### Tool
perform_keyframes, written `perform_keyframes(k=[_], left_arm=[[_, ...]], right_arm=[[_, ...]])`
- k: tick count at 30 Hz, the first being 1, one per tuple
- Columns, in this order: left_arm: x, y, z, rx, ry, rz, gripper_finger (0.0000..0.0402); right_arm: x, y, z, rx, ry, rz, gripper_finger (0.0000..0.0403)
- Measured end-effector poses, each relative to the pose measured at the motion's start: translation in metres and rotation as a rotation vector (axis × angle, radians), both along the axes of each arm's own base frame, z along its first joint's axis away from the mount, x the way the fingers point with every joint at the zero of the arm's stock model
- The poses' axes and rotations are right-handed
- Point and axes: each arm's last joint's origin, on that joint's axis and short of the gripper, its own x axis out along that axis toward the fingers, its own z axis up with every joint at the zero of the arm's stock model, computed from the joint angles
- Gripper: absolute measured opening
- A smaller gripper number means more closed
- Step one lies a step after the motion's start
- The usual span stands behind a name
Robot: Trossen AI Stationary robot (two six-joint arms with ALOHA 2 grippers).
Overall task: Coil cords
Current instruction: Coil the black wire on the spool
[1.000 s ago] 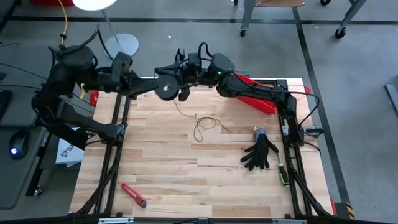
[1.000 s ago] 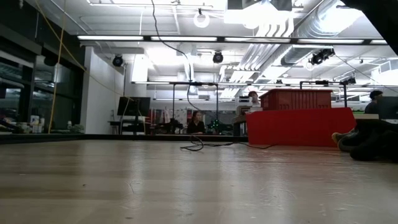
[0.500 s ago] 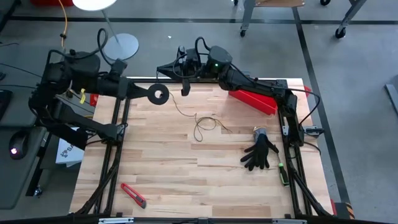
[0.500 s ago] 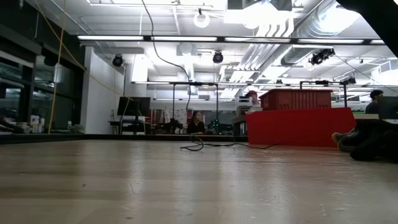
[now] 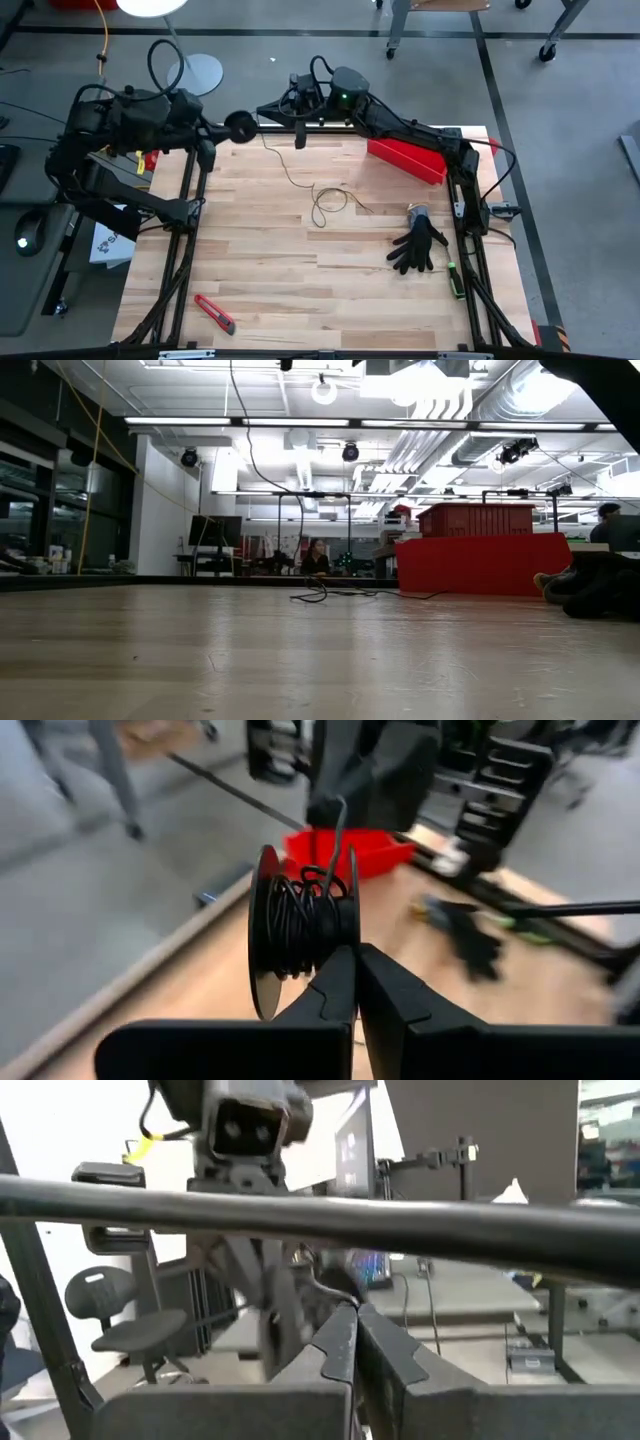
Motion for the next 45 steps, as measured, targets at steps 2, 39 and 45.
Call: perform_keyframes(k=[2,39,45], left_arm=[[-0.001,0.001,0.0,0.077,0.032,0.011,0.0],[0.019,0.008,-0.014,0.447,-0.086,-0.069,0.0],[0.046,0.021,-0.057,0.388,-0.241,-0.068,0.0]], right_arm=[[-0.001,-0.003,0.0,0.002,0.026,-0.007,0.0],[-0.063,0.005,0.003,-0.089,0.579,-0.19,0.019],[-0.117,0.021,0.025,-0.156,0.753,-0.269,0.0183]])
